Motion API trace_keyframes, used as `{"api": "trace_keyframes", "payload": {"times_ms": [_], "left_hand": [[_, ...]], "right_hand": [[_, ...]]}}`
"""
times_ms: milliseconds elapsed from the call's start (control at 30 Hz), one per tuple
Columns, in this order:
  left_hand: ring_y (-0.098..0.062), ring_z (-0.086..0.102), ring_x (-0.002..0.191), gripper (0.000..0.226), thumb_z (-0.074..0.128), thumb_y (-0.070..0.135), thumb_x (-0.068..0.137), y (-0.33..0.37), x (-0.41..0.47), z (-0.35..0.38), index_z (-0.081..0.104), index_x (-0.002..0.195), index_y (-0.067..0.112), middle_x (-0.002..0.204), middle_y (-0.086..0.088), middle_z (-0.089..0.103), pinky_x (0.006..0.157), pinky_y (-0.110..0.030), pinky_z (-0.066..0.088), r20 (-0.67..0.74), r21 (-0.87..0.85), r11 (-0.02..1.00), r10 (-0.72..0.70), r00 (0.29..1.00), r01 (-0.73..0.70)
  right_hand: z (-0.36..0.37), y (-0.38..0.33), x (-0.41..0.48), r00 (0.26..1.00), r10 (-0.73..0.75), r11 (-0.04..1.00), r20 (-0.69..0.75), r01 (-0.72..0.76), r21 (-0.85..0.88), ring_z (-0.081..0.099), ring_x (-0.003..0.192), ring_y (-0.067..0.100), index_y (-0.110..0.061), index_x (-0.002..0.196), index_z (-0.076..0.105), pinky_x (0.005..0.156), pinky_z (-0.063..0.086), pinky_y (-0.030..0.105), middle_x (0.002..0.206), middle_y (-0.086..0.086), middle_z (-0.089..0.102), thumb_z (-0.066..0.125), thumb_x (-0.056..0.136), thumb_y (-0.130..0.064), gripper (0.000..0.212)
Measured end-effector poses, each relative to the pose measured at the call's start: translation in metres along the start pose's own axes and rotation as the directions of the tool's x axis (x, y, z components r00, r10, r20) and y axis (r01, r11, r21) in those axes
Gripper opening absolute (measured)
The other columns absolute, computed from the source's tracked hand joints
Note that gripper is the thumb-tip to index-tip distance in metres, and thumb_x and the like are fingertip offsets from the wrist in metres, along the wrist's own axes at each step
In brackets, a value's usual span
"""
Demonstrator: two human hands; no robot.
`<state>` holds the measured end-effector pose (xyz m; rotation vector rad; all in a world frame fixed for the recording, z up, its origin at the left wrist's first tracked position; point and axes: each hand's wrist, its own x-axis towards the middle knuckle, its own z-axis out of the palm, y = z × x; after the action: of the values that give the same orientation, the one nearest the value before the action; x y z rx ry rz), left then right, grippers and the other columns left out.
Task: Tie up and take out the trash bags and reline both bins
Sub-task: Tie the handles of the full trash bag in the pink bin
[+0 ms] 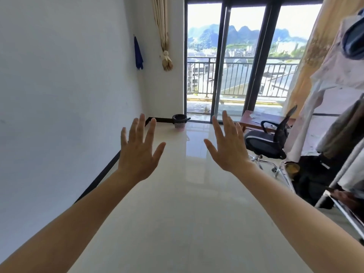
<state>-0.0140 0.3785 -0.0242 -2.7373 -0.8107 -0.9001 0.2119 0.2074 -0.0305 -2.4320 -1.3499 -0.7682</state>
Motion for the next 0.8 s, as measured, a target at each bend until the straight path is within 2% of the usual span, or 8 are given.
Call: {"api": "trace_keyframes", "payload": {"times_ms": [167,300,367,533,633,800], "left_hand": [[-0.033,0.009,0.150,0.071,0.023,0.056,0.099,-0.065,0.099,0.113,0.010,0.157,0.016,0.164,-0.014,0.001,0.116,-0.061,0.015,-0.004,-0.018,0.998,-0.053,0.999,0.053],[-0.032,0.008,0.150,0.071,0.023,0.057,0.098,-0.113,0.205,0.187,0.010,0.156,0.017,0.164,-0.014,0.001,0.116,-0.061,0.015,0.014,-0.053,0.993,-0.102,0.995,0.103],[-0.033,0.008,0.150,0.071,0.023,0.056,0.099,-0.133,0.268,0.217,0.010,0.156,0.017,0.164,-0.014,0.001,0.116,-0.062,0.016,0.010,-0.047,0.996,-0.079,0.997,0.079],[-0.030,0.005,0.151,0.071,0.021,0.057,0.099,-0.149,0.404,0.292,0.007,0.156,0.018,0.164,-0.013,-0.002,0.118,-0.058,0.012,-0.002,-0.071,0.997,-0.031,1.000,0.030],[-0.031,0.008,0.151,0.070,0.022,0.057,0.100,-0.156,0.475,0.365,0.010,0.157,0.017,0.164,-0.013,0.000,0.117,-0.058,0.014,0.017,-0.053,0.998,0.029,0.999,-0.028],[-0.033,0.011,0.150,0.071,0.021,0.058,0.099,-0.169,0.600,0.498,0.012,0.156,0.016,0.164,-0.014,0.003,0.115,-0.061,0.017,0.106,-0.034,0.999,0.018,0.994,-0.015]], "right_hand": [[0.128,0.012,0.115,0.994,-0.089,0.995,0.057,0.091,-0.039,0.007,0.152,0.034,-0.017,0.159,0.004,0.120,0.001,0.047,0.165,0.017,-0.005,0.036,0.100,-0.055,0.077],[0.206,0.021,0.227,0.990,-0.056,0.998,0.126,0.059,-0.028,0.006,0.152,0.034,-0.017,0.159,0.001,0.122,0.010,0.053,0.165,0.016,-0.008,0.031,0.100,-0.057,0.076],[0.233,0.031,0.286,0.991,-0.068,0.996,0.115,0.073,-0.045,0.004,0.153,0.033,-0.017,0.159,0.001,0.122,0.006,0.051,0.165,0.015,-0.010,0.029,0.100,-0.057,0.076],[0.292,0.068,0.396,0.996,-0.066,0.996,0.053,0.069,-0.055,0.002,0.153,0.031,-0.017,0.159,0.004,0.121,0.002,0.048,0.166,0.014,-0.007,0.031,0.101,-0.056,0.075],[0.360,0.101,0.452,0.995,-0.067,0.996,0.068,0.071,-0.059,0.006,0.153,0.032,-0.017,0.159,0.006,0.121,0.003,0.048,0.166,0.015,-0.006,0.031,0.101,-0.056,0.074],[0.483,0.164,0.561,0.991,-0.027,0.998,0.133,0.034,-0.050,0.007,0.152,0.033,-0.016,0.158,0.005,0.121,0.006,0.049,0.165,0.016,-0.005,0.030,0.100,-0.056,0.075]]}}
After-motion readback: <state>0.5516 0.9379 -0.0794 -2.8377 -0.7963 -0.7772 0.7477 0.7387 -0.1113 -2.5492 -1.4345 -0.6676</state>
